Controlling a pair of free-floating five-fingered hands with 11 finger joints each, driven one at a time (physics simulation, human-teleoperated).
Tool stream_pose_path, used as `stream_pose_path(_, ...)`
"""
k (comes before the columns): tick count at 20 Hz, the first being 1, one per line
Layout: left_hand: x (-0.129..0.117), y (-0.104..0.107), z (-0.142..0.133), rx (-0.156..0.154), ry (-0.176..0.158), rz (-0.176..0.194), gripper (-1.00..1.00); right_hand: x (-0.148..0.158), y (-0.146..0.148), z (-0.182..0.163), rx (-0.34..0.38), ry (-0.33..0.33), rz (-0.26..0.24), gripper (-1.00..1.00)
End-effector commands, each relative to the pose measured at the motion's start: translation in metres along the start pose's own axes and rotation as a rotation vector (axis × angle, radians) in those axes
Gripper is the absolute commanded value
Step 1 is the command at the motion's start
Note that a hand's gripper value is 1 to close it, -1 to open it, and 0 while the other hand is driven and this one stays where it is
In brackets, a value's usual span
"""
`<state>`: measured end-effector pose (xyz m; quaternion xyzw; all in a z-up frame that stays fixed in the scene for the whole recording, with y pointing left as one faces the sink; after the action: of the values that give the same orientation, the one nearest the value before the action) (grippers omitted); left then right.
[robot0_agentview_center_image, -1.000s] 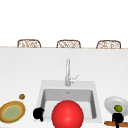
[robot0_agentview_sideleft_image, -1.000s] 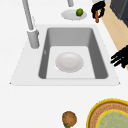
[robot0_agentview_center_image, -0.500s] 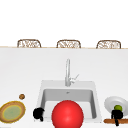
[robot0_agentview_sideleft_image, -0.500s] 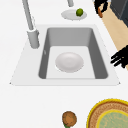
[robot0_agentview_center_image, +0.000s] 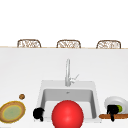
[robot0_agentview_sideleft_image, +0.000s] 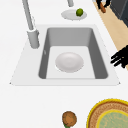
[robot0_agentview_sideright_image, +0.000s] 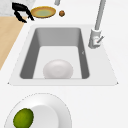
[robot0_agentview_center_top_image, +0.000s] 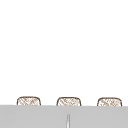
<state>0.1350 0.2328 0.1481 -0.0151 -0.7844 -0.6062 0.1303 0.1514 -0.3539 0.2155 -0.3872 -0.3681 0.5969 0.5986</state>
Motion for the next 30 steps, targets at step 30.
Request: stream_pose_path(30,0.000,0.000,0.000,0.000,0.000,0.000,0.00,0.164,-0.136,0.005,-0.026,0.059,-0.001,1.00)
